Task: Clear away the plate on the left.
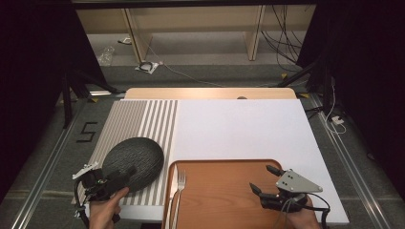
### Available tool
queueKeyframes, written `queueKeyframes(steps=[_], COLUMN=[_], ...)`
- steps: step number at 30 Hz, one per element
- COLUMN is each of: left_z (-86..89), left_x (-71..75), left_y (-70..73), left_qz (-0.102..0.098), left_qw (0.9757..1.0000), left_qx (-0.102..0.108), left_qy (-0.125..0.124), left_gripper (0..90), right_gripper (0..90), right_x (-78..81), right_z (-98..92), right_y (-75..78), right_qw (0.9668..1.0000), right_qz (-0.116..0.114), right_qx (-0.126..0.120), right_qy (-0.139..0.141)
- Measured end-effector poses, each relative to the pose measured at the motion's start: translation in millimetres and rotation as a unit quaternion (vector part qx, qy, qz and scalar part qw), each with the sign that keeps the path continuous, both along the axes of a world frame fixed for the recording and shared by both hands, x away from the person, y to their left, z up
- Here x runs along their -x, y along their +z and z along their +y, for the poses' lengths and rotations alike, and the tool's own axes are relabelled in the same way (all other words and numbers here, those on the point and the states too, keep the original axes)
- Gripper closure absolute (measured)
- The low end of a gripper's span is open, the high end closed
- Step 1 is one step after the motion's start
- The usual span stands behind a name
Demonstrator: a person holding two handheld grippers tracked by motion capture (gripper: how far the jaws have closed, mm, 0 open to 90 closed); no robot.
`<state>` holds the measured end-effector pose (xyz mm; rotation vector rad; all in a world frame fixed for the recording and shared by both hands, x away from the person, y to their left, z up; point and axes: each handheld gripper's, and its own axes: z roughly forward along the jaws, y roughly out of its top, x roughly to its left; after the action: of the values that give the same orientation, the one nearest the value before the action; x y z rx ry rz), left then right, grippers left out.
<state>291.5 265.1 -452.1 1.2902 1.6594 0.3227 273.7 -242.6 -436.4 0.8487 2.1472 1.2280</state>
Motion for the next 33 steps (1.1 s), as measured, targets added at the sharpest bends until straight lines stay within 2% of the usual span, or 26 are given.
queueKeyframes(steps=[7, 10, 11, 14, 17, 24, 26, 28, 31, 33], left_z=[9.2, 14.3, 15.5, 18.5, 21.1, 33.0, 35.8, 38.1, 39.4, 40.0], left_x=[4.5, 7.2, 8.4, 11.2, 13.6, 17.7, 18.1, 18.0, 17.6, 17.8], left_y=[-1.0, -3.1, -3.3, -2.4, -4.3, -13.4, -16.5, -20.8, -25.7, -26.8], left_qz=[0.001, 0.003, 0.003, 0.0, 0.005, 0.032, 0.042, 0.054, 0.071, 0.074], left_qw=[0.9995, 0.9981, 0.9975, 0.9973, 0.9959, 0.9874, 0.9843, 0.9796, 0.9737, 0.9715], left_qx=[0.01, 0.032, 0.034, 0.026, 0.042, 0.104, 0.122, 0.149, 0.175, 0.183], left_qy=[0.031, 0.052, 0.062, 0.069, 0.08, 0.115, 0.12, 0.124, 0.128, 0.131], left_gripper=[20.4, 20.3, 20.3, 20.0, 19.7, 19.7, 19.5, 19.4, 19.4, 19.4], right_gripper=[24.0, 24.0, 24.0, 24.0, 24.0, 24.0, 24.0, 24.0, 24.0, 24.0], right_x=[-0.1, -0.4, -0.6, -1.1, -0.9, 0.7, 0.1, -0.6, -1.1, -1.2], right_z=[0.2, 0.3, 0.5, 1.3, 2.1, 3.7, 4.1, 3.5, 2.4, 2.2], right_y=[0.0, 0.0, 0.0, 0.1, 0.0, 1.2, 0.9, 0.7, 0.5, 0.0], right_qw=[1.0, 1.0, 1.0, 1.0, 1.0, 1.0, 1.0, 1.0, 1.0, 1.0], right_qz=[0.0, 0.0, 0.0, 0.0, -0.001, -0.003, -0.002, -0.001, -0.001, 0.0], right_qx=[0.0, 0.0, 0.0, 0.001, 0.002, 0.004, 0.004, 0.004, 0.001, 0.002], right_qy=[0.0, 0.001, 0.001, 0.003, 0.004, 0.005, 0.007, 0.005, 0.004, 0.004])
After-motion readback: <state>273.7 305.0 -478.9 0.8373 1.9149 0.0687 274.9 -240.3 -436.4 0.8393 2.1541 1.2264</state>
